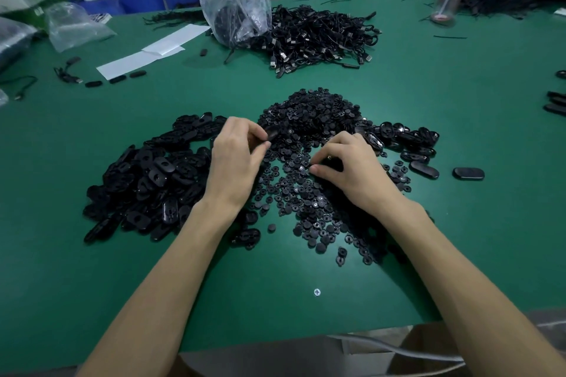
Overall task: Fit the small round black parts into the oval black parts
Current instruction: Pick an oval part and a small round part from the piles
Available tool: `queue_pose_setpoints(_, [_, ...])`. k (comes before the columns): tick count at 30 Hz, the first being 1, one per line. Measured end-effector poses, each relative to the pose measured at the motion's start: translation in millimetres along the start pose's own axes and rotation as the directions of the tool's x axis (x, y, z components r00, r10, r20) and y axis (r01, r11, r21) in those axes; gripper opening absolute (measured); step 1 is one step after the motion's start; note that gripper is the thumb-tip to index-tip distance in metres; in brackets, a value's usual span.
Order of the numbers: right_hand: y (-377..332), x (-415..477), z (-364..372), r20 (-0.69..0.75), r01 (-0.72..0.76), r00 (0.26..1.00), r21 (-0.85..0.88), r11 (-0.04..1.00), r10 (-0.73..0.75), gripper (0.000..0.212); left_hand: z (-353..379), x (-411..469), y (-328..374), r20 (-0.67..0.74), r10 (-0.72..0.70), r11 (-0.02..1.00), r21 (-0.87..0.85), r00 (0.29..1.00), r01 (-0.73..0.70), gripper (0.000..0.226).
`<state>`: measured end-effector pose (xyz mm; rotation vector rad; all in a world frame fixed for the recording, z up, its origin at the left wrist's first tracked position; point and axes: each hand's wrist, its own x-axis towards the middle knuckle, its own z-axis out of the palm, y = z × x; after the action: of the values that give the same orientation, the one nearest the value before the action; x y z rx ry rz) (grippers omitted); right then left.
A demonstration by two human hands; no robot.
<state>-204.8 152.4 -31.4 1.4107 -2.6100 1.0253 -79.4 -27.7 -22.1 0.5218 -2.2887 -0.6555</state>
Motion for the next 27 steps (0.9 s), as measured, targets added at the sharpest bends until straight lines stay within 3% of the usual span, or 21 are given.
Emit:
queue_pose_setpoints(5, [-1,0,1,-0.017,0.001,1.000,-0.011,1.000,-0.001,0.014,5,-3,4,-0.004,0.052,0.996,-0.067,0.999,-0.052,0.007])
queue_pose_setpoints(9, [0,1,2,-0.062,0.027,0.998,-0.016,1.000,-0.028,0.014,8,-4,7,0.043,-0.082,0.966,-0.244,0.996,0.089,0.004])
queue_pose_setpoints(10, [1,1,2,-0.070,0.034,0.997,-0.017,0.999,-0.035,0.014,9,-4,9,0.082,-0.152,0.920,-0.352,0.985,0.171,0.004])
queue_pose_setpoints(13, [1,1,2,-0.062,0.051,0.997,0.010,0.999,-0.050,0.020,11,-6,16,0.272,-0.309,0.659,-0.630,0.911,0.411,0.011])
queue_pose_setpoints(16, [-2,0,3,0.009,0.080,0.997,0.006,0.997,-0.080,0.032,13,-7,18,0.365,-0.337,0.530,-0.688,0.868,0.495,0.016])
queue_pose_setpoints(19, [-4,1,4,0.046,0.093,0.995,-0.009,0.996,-0.093,0.021,14,-7,20,0.405,-0.338,0.434,-0.733,0.849,0.523,0.011])
queue_pose_setpoints(22, [-4,1,3,0.045,0.081,0.996,0.001,0.997,-0.081,0.017,13,-7,19,0.427,-0.326,0.397,-0.748,0.844,0.532,0.013])
queue_pose_setpoints(27, [-5,-1,3,0.031,0.085,0.996,-0.033,0.996,-0.084,0.021,12,-9,20,0.397,-0.309,0.432,-0.751,0.864,0.499,0.016])
